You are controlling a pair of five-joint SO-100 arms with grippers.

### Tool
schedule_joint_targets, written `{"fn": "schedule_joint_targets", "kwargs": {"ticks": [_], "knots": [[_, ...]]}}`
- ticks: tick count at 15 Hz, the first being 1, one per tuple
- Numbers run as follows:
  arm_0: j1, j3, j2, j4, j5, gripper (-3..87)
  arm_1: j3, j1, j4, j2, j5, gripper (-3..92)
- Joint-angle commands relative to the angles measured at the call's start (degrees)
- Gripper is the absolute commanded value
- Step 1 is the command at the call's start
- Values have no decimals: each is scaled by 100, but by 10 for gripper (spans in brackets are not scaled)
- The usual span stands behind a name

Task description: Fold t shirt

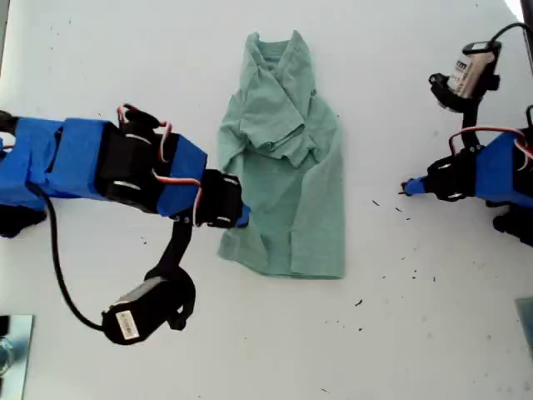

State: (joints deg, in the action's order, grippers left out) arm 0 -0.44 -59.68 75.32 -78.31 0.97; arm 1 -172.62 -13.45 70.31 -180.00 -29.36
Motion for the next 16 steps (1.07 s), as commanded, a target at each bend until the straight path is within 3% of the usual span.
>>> {"fn": "schedule_joint_targets", "kwargs": {"ticks": [1, 6, 7, 9, 12, 16], "knots": [[0, 519, -492, 580, 158, 4, -9, 79, 70, -18, 9, 24], [-9, 949, -1767, 2338, 475, -1, -18, 88, 70, -18, -9, 24], [-26, 967, -2083, 2874, 659, 31, -18, 79, 70, -18, -9, 24], [-88, 1081, -2558, 3199, 896, 254, -18, 79, 70, -18, 0, 24], [-9, 914, -1195, 2637, 1187, 242, -18, 70, 70, -18, 9, 24], [-299, 105, 1107, 1099, 1081, 242, -18, 62, 70, -18, 9, 24]]}}
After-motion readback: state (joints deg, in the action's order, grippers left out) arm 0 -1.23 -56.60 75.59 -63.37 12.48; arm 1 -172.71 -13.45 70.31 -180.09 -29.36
